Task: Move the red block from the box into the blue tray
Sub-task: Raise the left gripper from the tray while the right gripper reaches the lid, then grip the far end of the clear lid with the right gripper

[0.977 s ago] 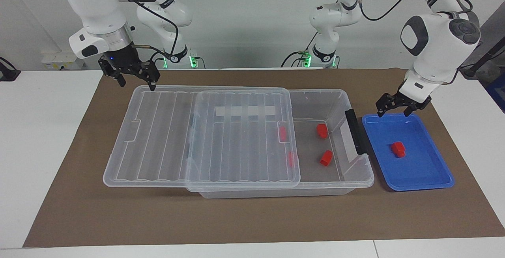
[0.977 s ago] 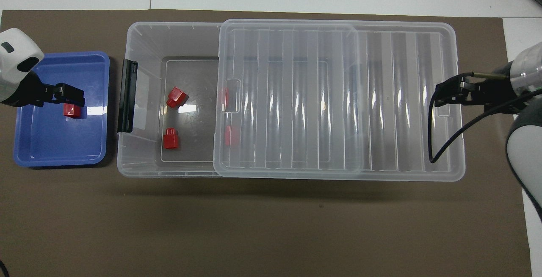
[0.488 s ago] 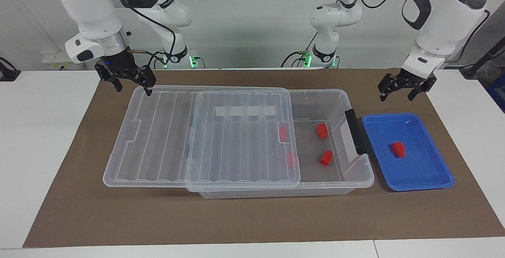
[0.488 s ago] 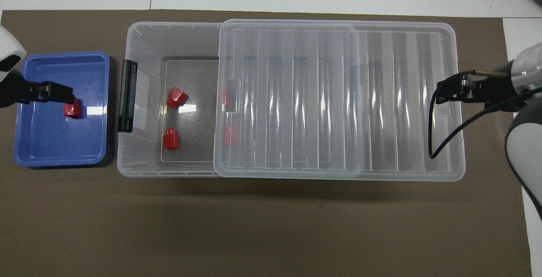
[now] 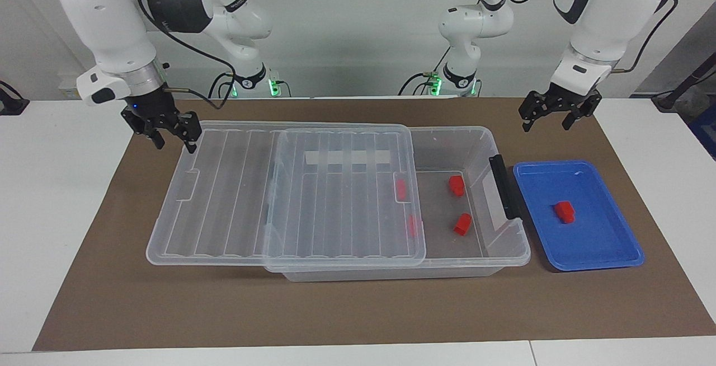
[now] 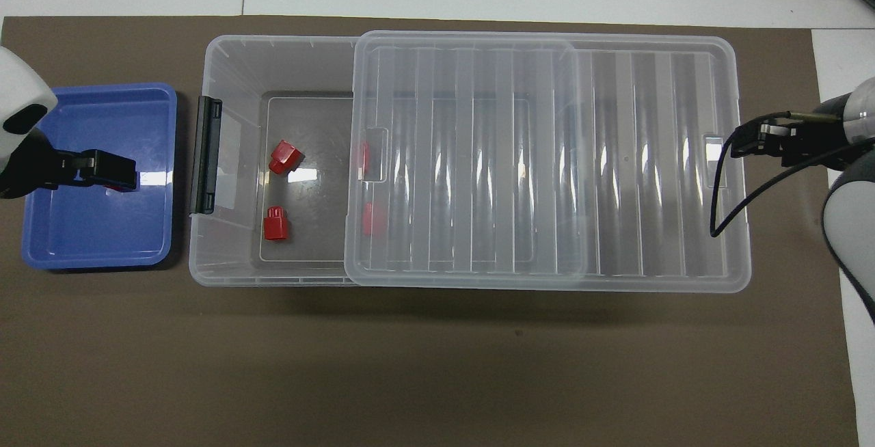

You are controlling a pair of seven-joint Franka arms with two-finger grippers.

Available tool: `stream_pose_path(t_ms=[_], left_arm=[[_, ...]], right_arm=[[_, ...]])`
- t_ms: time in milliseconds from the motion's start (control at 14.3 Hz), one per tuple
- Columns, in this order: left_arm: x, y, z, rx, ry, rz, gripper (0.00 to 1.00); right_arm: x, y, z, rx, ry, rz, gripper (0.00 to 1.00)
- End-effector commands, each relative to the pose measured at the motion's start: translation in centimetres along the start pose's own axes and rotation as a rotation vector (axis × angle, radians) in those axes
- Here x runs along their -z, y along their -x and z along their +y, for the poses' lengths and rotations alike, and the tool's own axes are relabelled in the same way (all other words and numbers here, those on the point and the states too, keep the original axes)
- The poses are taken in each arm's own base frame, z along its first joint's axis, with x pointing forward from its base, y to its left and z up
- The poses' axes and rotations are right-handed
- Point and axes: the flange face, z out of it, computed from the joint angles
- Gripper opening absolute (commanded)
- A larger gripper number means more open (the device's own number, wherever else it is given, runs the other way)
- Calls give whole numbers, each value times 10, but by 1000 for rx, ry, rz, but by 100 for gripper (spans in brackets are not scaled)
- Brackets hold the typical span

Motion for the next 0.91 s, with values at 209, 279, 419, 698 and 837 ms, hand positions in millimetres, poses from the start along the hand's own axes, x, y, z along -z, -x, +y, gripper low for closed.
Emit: stream_pose_path(t_ms=[209,279,419,698,837], left_arm=[[16,20,-9,24,1,-20,100],[14,20,-9,24,1,-22,100],[12,19,-11,27,1,-25,100],[10,20,-10,28,1,-40,100],[10,19,-7,24,2,-35,100]], right_arm=[[-46,-8,47,-25,-12,67,0],[-55,-12,53,-35,-13,66,0],[-71,-18,62,-19,-14,66,0],[-94,-27,69,-13,-18,60,0],[-101,-28,69,-12,-20,56,0]])
